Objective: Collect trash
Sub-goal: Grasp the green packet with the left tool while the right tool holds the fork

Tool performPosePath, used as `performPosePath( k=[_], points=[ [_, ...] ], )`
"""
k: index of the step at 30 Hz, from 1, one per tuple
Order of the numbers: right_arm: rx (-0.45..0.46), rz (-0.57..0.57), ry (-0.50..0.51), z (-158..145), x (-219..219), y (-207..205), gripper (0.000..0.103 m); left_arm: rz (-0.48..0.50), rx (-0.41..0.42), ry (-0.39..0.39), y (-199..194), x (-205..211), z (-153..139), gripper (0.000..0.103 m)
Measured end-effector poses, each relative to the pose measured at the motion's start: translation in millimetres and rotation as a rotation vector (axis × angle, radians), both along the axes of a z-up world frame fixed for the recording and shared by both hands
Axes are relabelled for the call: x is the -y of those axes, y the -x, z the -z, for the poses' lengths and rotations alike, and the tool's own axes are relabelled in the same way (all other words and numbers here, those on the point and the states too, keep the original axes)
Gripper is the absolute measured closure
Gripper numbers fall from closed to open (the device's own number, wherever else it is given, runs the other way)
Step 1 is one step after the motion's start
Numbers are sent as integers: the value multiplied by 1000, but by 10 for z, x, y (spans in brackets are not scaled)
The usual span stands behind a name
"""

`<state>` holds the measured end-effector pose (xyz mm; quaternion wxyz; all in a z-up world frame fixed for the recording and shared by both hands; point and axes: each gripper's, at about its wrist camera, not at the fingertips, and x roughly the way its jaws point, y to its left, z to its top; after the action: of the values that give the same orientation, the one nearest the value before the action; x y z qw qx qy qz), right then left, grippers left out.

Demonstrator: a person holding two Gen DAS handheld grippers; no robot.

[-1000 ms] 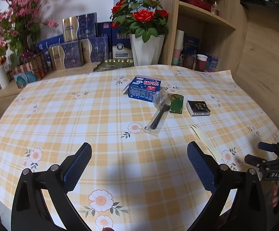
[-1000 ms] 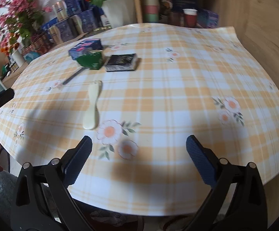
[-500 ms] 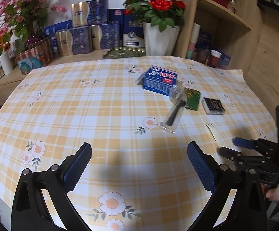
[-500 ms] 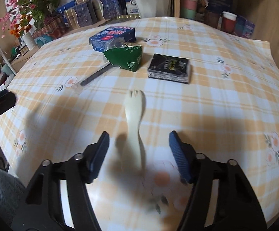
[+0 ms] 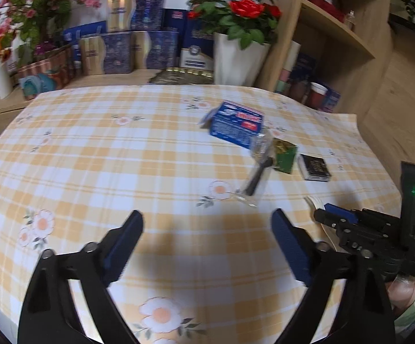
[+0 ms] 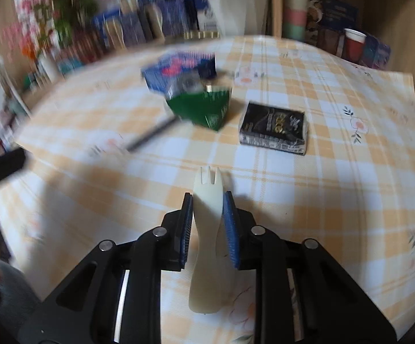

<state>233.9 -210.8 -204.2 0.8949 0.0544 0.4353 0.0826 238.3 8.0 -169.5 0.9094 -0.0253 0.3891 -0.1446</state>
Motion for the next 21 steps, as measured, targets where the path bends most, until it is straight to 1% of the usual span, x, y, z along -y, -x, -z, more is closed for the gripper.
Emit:
performPosePath(
  k=[1, 2, 4, 8, 11, 13, 15, 17, 19, 21],
  points=[
    [20, 15, -13, -45, 35, 59, 78, 23, -2, 9, -29, 56, 0, 26],
    [41, 30, -31, -91, 82, 119, 78, 37, -2, 15, -50, 95, -1, 29],
    [56, 50, -67, -149, 156, 176, 78, 94, 4, 30, -144, 254, -21, 38],
    [78, 83, -100, -256, 344, 232, 78, 194, 8, 45, -377, 607, -27, 42],
    [91, 99, -107, -314, 449, 253, 78, 250, -14, 26, -621, 897, 44, 48],
    [99, 110, -110, -344, 521, 268, 78, 283, -43, 15, -793, 1075, 118, 53],
    [103, 118, -115, -357, 576, 286, 78, 303, -60, -2, -920, 1209, 171, 54],
    [106, 127, -119, -366, 629, 305, 78, 319, -75, -19, -1021, 1303, 230, 58],
    [107, 135, -123, -358, 670, 328, 78, 336, -92, -40, -1093, 1385, 290, 69],
    [105, 144, -127, -348, 705, 338, 78, 348, -112, -73, -1156, 1463, 376, 76]
  ],
)
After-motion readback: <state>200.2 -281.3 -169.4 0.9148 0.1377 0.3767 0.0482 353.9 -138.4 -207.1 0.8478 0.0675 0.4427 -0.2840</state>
